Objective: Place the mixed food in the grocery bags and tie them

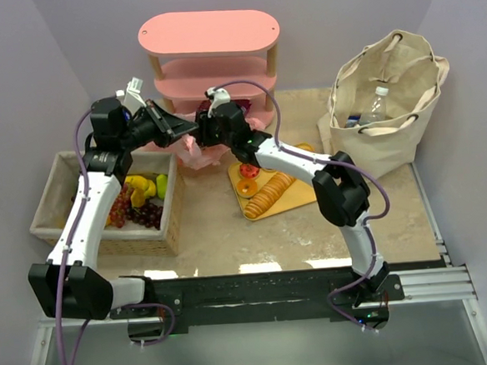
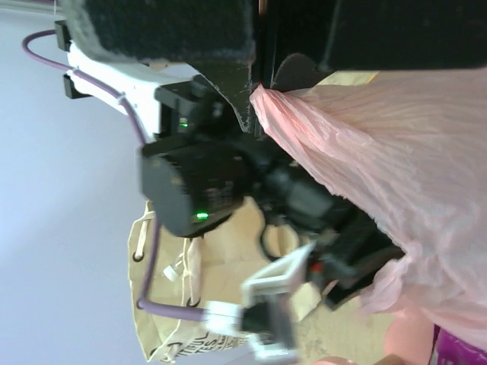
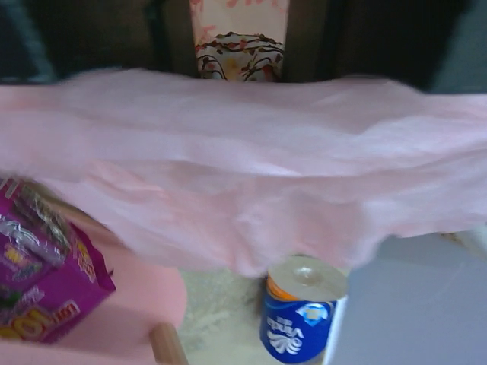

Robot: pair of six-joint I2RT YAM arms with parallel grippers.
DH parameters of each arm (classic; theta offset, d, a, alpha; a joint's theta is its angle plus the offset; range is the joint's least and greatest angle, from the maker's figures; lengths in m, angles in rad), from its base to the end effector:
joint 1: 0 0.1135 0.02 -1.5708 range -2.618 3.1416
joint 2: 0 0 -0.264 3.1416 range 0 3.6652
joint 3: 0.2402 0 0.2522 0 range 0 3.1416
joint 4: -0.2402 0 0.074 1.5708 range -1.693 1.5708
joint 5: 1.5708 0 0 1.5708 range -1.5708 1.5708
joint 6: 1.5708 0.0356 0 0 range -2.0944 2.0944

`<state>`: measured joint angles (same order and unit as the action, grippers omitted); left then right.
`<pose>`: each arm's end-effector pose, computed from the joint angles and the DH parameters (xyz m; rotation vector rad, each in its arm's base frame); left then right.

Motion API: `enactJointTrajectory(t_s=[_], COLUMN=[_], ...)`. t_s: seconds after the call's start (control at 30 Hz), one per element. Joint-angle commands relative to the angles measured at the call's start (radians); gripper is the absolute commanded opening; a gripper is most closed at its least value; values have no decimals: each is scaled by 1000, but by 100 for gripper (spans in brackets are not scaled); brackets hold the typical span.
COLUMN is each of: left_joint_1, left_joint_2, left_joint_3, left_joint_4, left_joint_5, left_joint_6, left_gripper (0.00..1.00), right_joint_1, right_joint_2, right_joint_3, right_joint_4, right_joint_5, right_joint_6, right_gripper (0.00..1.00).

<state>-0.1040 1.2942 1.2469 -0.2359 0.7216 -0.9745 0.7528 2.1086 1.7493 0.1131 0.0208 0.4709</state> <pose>0.2881 -0.0537 0.3877 -0.3216 2.0017 -1.3833 0.3741 0.3495 0.2836 -0.2517 1.8836 0.8350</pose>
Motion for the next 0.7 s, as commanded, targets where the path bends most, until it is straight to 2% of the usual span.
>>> enactJointTrajectory(t_s=[0.0, 0.13, 0.17, 0.4, 0.5, 0.67], left_joint_1=[9, 10, 12, 36, 61, 99], left_joint_2=[-49, -44, -39, -35, -32, -26], left_joint_3=[-13, -24, -26, -26, -26, -27], left_joint_4=[132, 141, 147, 158, 161, 168], left_joint_5=[33, 29, 29, 12, -2, -37], left_joint_6=[-87, -87, -89, -78, -69, -49], left_gripper=[0, 0, 0, 0, 0, 0], right_joint_1=[6, 6, 5, 5, 5, 5], right_joint_2=[5, 18, 13, -65, -142, -362], right_joint_3=[39, 73, 69, 20, -26, -167], right_joint_4=[28, -26, -26, -42, -70, -110], right_joint_5=[80, 53, 38, -4, -7, -37], right_joint_6=[-3, -37, -44, -90, -132, -179], right_gripper=[59, 87, 98, 97, 95, 93])
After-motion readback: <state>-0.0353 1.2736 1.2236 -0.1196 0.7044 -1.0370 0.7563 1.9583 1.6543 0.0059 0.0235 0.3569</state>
